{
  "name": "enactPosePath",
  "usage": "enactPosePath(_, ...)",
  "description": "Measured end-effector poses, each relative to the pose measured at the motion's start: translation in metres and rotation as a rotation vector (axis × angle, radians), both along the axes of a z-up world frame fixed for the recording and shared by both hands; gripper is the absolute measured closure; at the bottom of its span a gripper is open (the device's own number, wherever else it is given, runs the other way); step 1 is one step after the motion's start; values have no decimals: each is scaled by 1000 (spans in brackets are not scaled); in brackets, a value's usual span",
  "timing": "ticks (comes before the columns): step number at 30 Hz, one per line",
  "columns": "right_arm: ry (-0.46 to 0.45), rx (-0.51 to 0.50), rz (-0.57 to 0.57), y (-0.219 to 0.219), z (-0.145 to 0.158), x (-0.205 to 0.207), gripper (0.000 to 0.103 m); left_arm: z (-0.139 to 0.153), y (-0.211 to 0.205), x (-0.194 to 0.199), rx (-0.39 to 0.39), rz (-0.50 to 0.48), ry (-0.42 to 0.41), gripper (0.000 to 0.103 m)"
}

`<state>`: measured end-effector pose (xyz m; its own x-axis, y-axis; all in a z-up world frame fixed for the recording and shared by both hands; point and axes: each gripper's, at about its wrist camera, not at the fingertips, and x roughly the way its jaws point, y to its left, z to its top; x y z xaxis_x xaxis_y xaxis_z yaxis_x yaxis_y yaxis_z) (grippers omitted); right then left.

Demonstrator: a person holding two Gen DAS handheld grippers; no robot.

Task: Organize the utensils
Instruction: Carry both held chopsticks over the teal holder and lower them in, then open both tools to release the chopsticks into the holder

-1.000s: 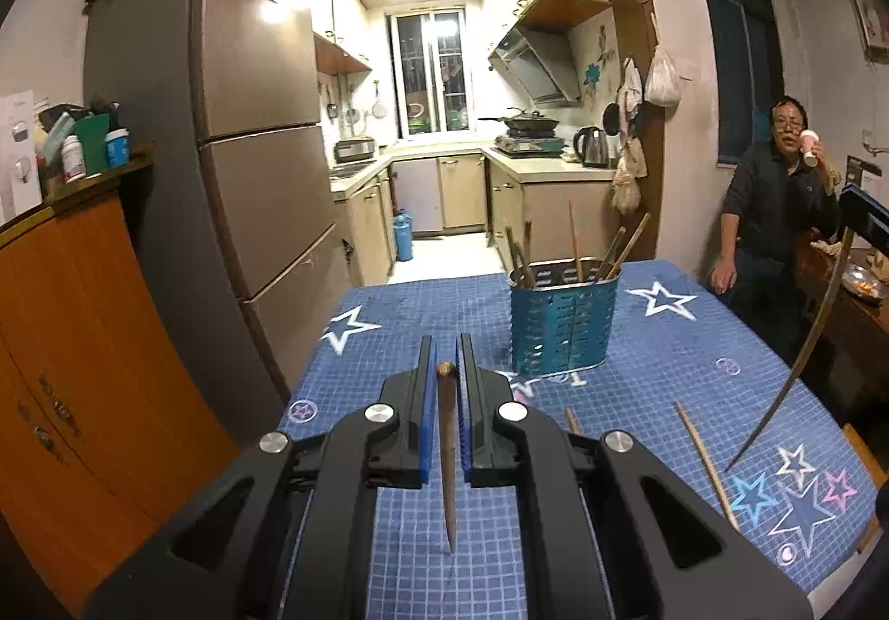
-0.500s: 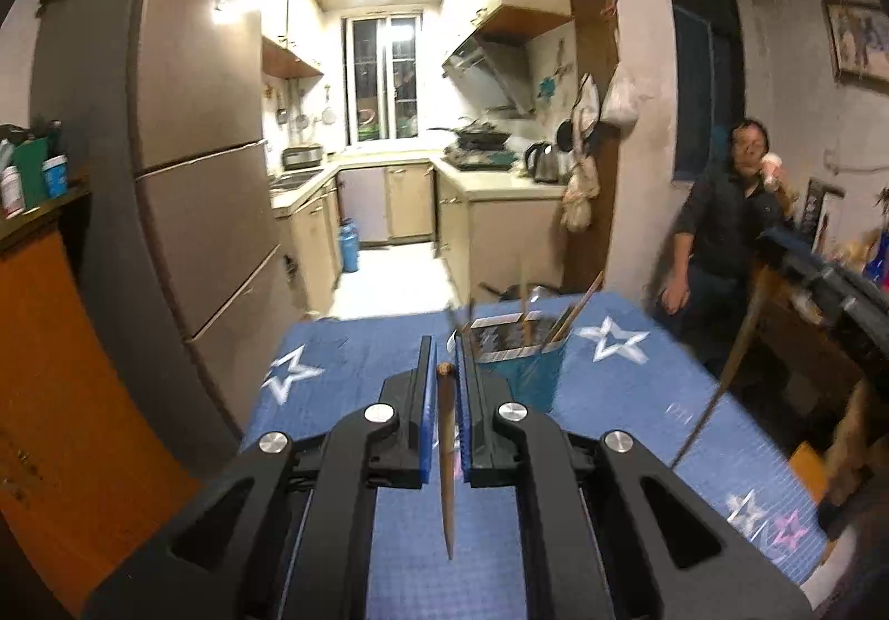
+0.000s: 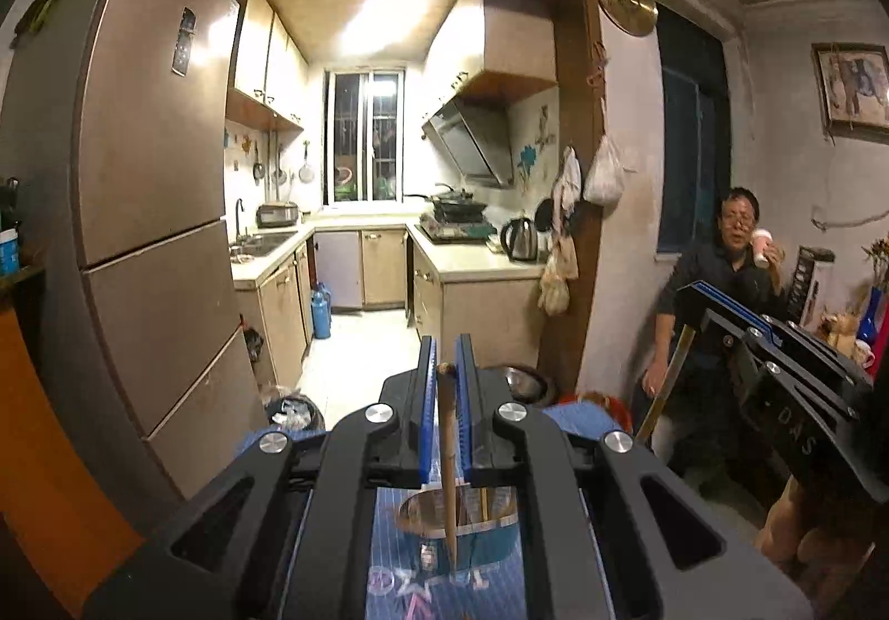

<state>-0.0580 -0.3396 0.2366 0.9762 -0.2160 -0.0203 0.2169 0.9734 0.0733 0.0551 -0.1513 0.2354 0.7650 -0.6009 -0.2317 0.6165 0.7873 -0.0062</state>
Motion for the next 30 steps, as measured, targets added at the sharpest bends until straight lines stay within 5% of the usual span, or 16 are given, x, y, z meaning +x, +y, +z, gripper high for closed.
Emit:
enactPosePath(9,-29,31,-79,-24,-28,63,96,-17,-28,51,-60,13,6,98)
enactPosePath(30,141,136,-94,-52,-145,128,96,-130,-46,100,87,93,111,97)
